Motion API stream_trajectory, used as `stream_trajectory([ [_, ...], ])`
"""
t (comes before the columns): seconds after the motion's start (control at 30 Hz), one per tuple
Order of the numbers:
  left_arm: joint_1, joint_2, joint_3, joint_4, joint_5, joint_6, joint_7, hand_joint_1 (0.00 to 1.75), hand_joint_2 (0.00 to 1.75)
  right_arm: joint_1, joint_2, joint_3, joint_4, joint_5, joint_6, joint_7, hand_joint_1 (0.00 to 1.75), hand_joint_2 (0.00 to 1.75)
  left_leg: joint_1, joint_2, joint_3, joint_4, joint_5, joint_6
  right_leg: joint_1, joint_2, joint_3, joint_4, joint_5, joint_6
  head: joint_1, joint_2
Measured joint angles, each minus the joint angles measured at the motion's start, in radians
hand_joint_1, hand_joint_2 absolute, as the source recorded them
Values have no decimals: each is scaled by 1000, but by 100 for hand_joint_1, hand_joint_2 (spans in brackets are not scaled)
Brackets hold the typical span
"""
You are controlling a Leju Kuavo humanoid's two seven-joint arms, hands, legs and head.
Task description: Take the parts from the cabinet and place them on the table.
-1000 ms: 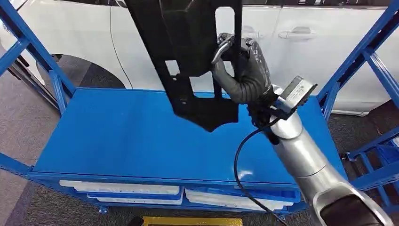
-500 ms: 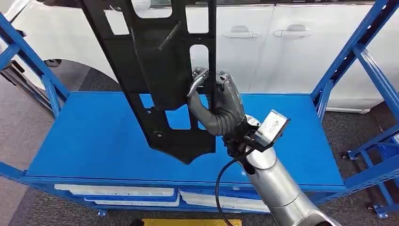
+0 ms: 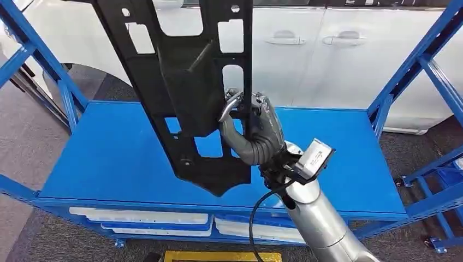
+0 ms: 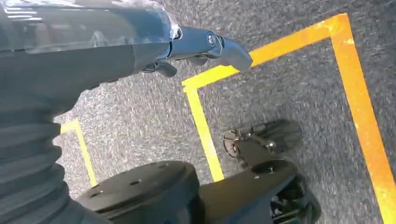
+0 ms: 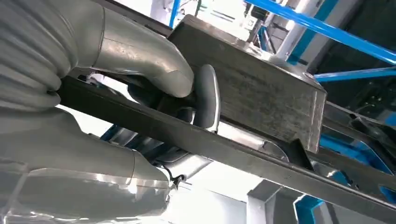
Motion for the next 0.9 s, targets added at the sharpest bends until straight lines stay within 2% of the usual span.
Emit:
stream_trajectory([
  [0.03,-2,0,0,0,0,-1,3,0,175,2,0,-2,-1,3,0,-1,173,175,-3,-1,-4,6,2,-6,3,1,-7,-2,14,-3,0,0],
  [0.13,0,0,0,0,-2,-3,6,0,175,8,0,-6,0,10,-7,0,173,175,-2,-1,-9,-1,15,-25,5,2,-15,0,26,-19,0,0],
  [0.17,0,0,0,0,-3,-3,6,0,175,8,0,-7,0,12,-9,0,173,175,-1,-1,-14,4,9,-28,-4,-2,-18,-14,38,-27,0,0],
  [0.2,0,0,0,0,-3,-3,7,0,175,8,0,-7,0,13,-10,-1,173,175,0,-1,-23,27,-27,-35,-4,-5,-23,-17,47,-32,0,0],
  [0.23,0,-1,0,0,-4,-4,7,0,175,7,2,-7,0,13,-13,0,173,175,2,-1,-43,85,-80,-40,-5,-6,-32,-18,55,-37,0,0],
  [0.27,-1,-1,0,0,-5,-4,6,0,175,7,3,-8,0,13,-16,0,173,175,6,-1,-66,161,-131,-46,-5,-7,-42,-17,63,-37,0,0],
  [0.3,0,-1,0,0,-5,-4,7,0,175,7,3,-9,0,13,-16,0,173,175,8,-1,-87,233,-170,-50,-4,-7,-53,-17,71,-37,0,0],
  [0.33,0,-1,0,0,-6,-4,7,0,175,8,3,-10,2,13,-16,0,173,175,9,0,-95,281,-192,-53,-4,-8,-65,-16,79,-36,0,0],
  [0.37,0,-1,0,0,-8,-4,7,0,175,10,5,-10,3,14,-16,0,173,175,10,0,-82,285,-191,-55,-5,-8,-78,-15,89,-34,0,0],
  [0.4,0,-1,0,0,-9,-4,7,0,175,13,6,-10,2,14,-18,0,173,175,11,0,-46,241,-172,-55,-5,-8,-89,-15,98,-32,0,0],
  [0.47,-3,-1,0,0,-9,-3,6,0,175,18,6,-10,2,13,-20,-4,173,175,11,0,84,52,-112,-49,-5,-6,-108,-13,116,-26,0,0],
  [0.5,-7,-1,0,0,-10,-3,7,0,175,23,7,-10,2,13,-22,-7,173,175,11,-1,133,-34,-121,-41,-5,-6,-112,-12,125,-20,0,0],
  [0.53,-9,-1,0,0,-11,-2,7,0,175,31,8,-11,2,13,-25,-10,173,175,1,-1,124,-29,-105,-34,0,-6,-111,-18,133,-12,0,0],
  [0.63,-6,-2,0,0,-10,-2,7,0,175,47,10,-11,2,12,-31,-22,173,175,-4,-4,113,-23,-87,-14,-7,-7,-109,-29,159,6,0,0],
  [0.67,-5,-3,0,0,-10,-2,7,0,175,54,9,-12,3,11,-32,-24,173,175,4,0,104,-34,-66,-4,-5,-6,-116,-32,164,14,0,0],
  [0.7,-8,-5,0,0,-10,-2,8,0,175,60,9,-14,3,9,-33,-27,173,175,4,5,96,-35,-52,2,-9,-5,-128,-14,121,16,0,0],
  [0.73,-9,-5,0,0,-10,-3,7,0,175,63,9,-16,3,8,-33,-28,173,175,4,6,81,-35,-41,13,-10,-5,-144,32,55,19,0,0],
  [0.77,-9,-5,0,0,-10,-3,8,0,175,67,9,-17,4,8,-33,-28,173,175,4,7,66,-34,-28,14,-10,-5,-162,104,-13,22,0,0],
  [0.8,-8,-5,0,0,-10,-4,8,0,175,74,9,-19,3,7,-33,-30,173,175,2,7,49,-33,-16,15,-9,-5,-183,197,-68,27,0,0],
  [0.83,-6,-5,0,0,-10,-5,8,0,175,81,9,-20,3,6,-33,-31,173,175,1,7,34,-32,-5,15,-9,-5,-193,262,-91,29,0,0],
  [0.87,-5,-5,0,0,-11,-5,8,0,175,91,9,-21,3,6,-34,-32,173,175,1,8,15,-29,7,14,-9,-5,-187,304,-81,29,0,0],
  [0.9,-5,-5,0,0,-11,-5,8,0,175,98,9,-23,3,6,-35,-30,173,175,0,8,-1,-26,17,12,-9,-5,-162,294,-52,28,0,0],
])
